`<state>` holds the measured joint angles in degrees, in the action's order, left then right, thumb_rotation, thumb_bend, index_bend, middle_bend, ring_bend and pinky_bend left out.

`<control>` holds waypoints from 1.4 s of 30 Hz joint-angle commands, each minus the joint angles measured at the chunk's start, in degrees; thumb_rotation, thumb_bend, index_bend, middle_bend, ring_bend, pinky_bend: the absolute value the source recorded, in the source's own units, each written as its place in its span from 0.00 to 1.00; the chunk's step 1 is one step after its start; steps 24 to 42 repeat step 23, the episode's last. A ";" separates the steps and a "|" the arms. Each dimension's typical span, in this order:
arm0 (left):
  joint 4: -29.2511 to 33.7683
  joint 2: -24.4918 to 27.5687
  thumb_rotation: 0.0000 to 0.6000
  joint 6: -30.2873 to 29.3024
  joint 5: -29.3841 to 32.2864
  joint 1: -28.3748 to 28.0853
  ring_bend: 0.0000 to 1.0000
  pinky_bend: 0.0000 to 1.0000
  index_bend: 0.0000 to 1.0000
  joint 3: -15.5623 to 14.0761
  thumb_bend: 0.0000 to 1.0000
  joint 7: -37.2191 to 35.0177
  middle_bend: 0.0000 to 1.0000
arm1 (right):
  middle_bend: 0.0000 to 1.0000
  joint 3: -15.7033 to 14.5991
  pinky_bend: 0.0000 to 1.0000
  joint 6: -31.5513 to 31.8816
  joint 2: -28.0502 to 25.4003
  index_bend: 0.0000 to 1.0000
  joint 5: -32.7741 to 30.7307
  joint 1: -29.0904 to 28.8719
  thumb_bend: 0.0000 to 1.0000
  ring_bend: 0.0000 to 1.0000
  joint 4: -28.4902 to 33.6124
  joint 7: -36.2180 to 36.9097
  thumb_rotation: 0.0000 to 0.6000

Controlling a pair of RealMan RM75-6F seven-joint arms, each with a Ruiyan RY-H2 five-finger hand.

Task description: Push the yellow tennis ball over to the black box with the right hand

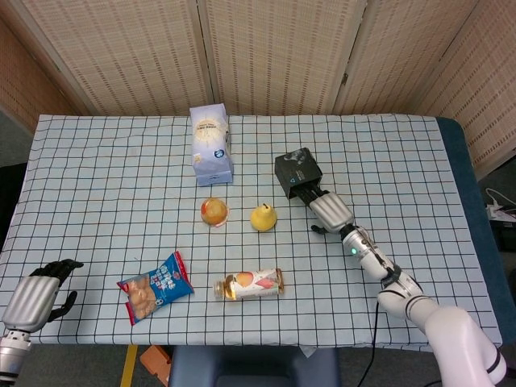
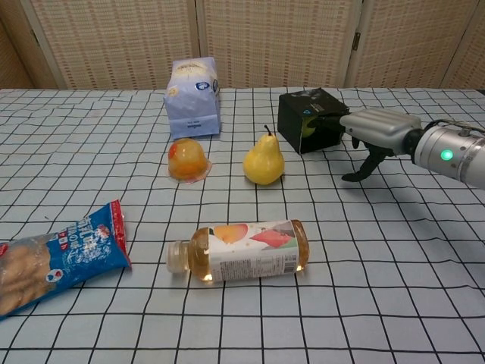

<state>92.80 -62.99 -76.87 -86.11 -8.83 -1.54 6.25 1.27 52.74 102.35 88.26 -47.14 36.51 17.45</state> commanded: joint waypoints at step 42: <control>0.67 -0.18 1.00 -1.36 -1.16 0.47 0.23 0.38 0.27 -0.24 0.42 1.72 0.24 | 0.14 -1.28 0.37 37.53 -24.44 0.08 -7.61 33.14 0.15 0.00 40.14 -30.84 1.00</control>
